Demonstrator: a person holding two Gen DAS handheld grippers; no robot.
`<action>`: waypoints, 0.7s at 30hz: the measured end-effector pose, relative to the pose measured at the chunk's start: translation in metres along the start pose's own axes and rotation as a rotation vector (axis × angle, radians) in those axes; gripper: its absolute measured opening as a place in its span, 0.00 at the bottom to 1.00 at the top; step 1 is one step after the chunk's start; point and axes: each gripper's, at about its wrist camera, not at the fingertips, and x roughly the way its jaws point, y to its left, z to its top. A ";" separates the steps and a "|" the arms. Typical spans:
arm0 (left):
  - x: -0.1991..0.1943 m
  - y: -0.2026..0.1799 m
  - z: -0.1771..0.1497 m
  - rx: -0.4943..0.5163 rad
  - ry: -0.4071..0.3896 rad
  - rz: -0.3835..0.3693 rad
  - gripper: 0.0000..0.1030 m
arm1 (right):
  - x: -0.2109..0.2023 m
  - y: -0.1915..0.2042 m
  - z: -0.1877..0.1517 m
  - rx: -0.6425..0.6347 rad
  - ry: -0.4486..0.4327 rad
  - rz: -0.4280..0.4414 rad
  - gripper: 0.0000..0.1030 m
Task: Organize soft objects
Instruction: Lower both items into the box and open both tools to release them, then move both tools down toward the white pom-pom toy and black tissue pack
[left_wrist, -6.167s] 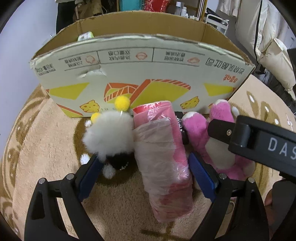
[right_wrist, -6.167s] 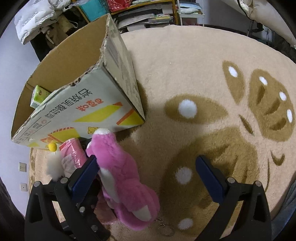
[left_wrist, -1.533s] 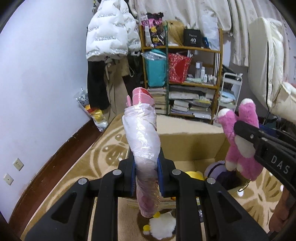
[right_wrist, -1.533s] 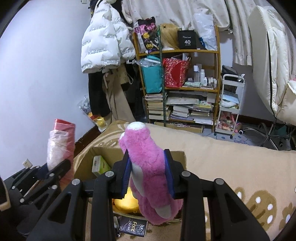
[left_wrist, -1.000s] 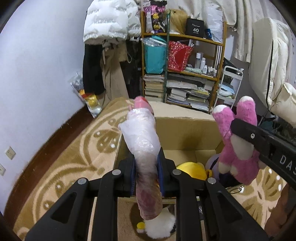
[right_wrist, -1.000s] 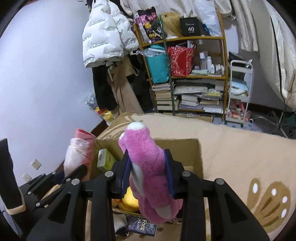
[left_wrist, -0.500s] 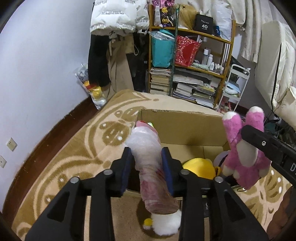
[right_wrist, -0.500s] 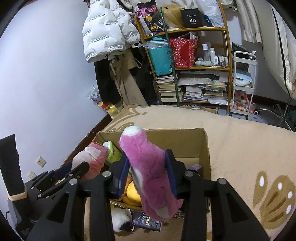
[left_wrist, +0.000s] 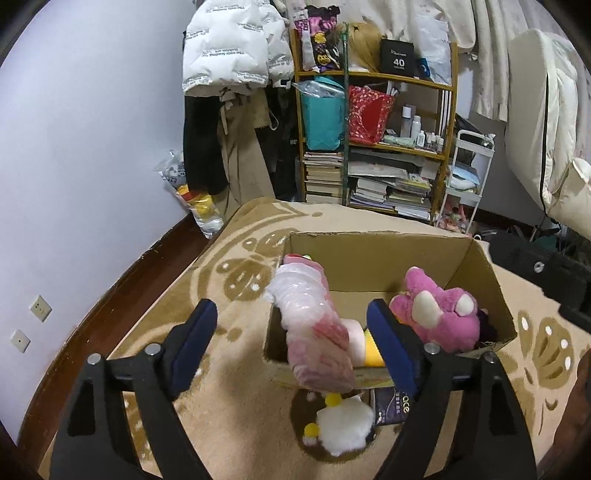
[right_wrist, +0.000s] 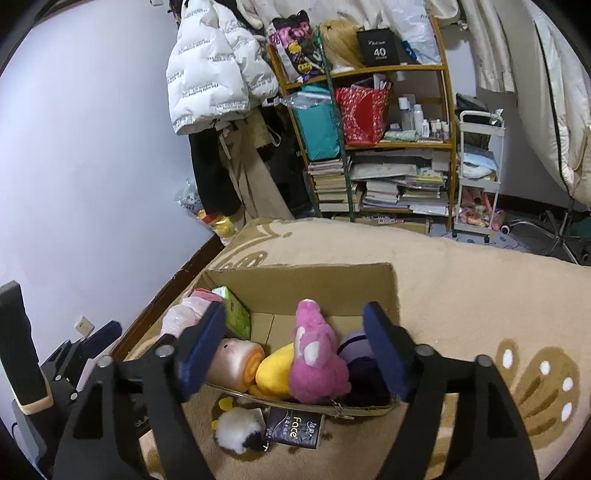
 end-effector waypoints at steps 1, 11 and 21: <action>-0.004 0.002 0.000 -0.004 0.000 -0.001 0.82 | -0.004 0.000 0.000 0.000 -0.004 0.000 0.89; -0.036 0.017 -0.016 -0.019 -0.002 0.025 0.92 | -0.027 0.002 -0.008 0.011 0.025 -0.030 1.00; -0.042 0.019 -0.042 -0.029 0.039 0.011 0.95 | -0.030 0.006 -0.029 0.001 0.076 -0.035 1.00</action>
